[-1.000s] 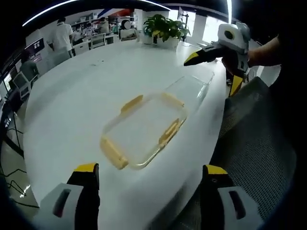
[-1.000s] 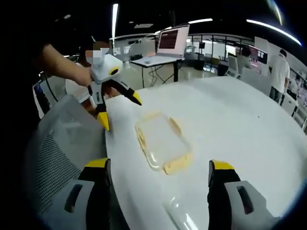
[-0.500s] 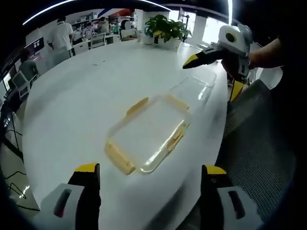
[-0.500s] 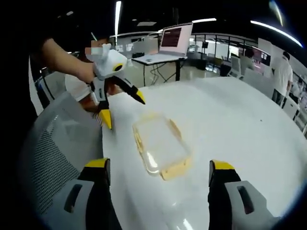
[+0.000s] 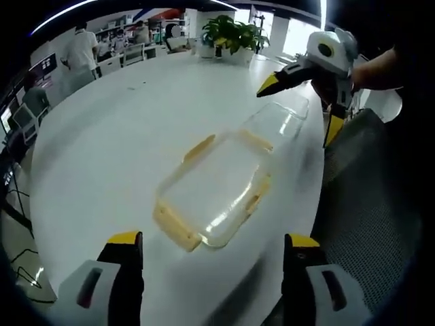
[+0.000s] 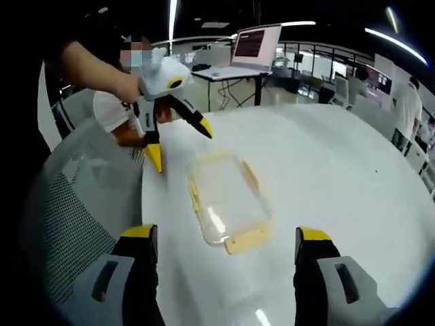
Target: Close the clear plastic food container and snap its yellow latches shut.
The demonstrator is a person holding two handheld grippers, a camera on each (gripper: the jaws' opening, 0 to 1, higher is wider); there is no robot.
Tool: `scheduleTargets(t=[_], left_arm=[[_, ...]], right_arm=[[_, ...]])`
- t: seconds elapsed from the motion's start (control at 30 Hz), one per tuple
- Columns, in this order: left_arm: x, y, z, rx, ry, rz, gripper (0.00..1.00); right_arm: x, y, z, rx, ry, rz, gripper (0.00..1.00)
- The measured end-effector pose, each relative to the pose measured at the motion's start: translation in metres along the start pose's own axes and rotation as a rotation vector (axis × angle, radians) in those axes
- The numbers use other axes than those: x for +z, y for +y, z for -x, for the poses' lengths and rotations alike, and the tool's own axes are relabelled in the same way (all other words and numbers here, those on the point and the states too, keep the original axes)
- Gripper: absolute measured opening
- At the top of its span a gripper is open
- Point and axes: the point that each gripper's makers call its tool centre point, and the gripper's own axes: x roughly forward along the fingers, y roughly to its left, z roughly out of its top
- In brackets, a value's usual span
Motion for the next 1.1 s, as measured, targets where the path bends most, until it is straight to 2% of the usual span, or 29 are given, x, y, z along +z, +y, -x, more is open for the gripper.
scheduleTargets(t=[0.17, 0.27, 0.5, 1.1], left_arm=[[0.001, 0.002, -0.002, -0.002, 0.010, -0.015, 0.80], [0.002, 0.003, -0.005, -0.013, 0.018, -0.031, 0.80], [0.003, 0.004, -0.009, -0.032, 0.032, -0.064, 0.80], [0.001, 0.011, -0.014, -0.065, 0.094, -0.138, 0.78]], right_arm=[[0.000, -0.002, -0.003, 0.008, 0.010, 0.003, 0.79], [-0.006, -0.003, -0.006, 0.023, 0.050, 0.003, 0.77], [-0.007, -0.005, -0.010, 0.028, 0.085, 0.072, 0.74], [-0.011, -0.013, -0.022, 0.039, 0.143, 0.095, 0.72]])
